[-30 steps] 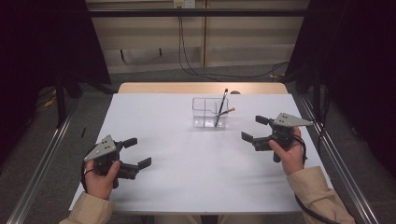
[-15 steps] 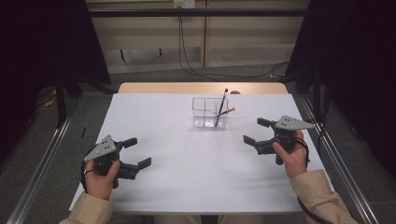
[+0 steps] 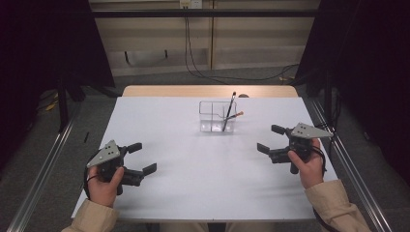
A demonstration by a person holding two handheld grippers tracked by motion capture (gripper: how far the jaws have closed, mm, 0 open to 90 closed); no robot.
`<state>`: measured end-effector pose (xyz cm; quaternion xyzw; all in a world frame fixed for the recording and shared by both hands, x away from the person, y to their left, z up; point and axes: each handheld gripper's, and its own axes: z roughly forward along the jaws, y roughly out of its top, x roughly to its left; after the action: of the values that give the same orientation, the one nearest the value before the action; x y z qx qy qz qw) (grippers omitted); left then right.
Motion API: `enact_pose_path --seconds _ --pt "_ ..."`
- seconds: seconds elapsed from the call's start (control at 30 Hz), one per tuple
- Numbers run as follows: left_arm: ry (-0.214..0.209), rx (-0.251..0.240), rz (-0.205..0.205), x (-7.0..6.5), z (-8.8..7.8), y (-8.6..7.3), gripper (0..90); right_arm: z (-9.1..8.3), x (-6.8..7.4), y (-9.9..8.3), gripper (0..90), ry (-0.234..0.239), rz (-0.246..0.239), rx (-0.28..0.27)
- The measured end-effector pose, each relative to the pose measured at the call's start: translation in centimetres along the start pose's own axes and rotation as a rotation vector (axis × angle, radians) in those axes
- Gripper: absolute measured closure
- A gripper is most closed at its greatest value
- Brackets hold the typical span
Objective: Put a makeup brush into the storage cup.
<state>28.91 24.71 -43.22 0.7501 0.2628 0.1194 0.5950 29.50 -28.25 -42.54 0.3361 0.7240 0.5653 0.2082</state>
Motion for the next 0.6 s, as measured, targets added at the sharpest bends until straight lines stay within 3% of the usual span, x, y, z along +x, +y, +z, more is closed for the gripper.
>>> enact_pose_path --seconds 0.6 --pt "0.003 -0.008 0.005 0.0 -0.2 0.1 2.1 -1.9 0.0 -0.9 5.0 -0.013 0.007 0.007"
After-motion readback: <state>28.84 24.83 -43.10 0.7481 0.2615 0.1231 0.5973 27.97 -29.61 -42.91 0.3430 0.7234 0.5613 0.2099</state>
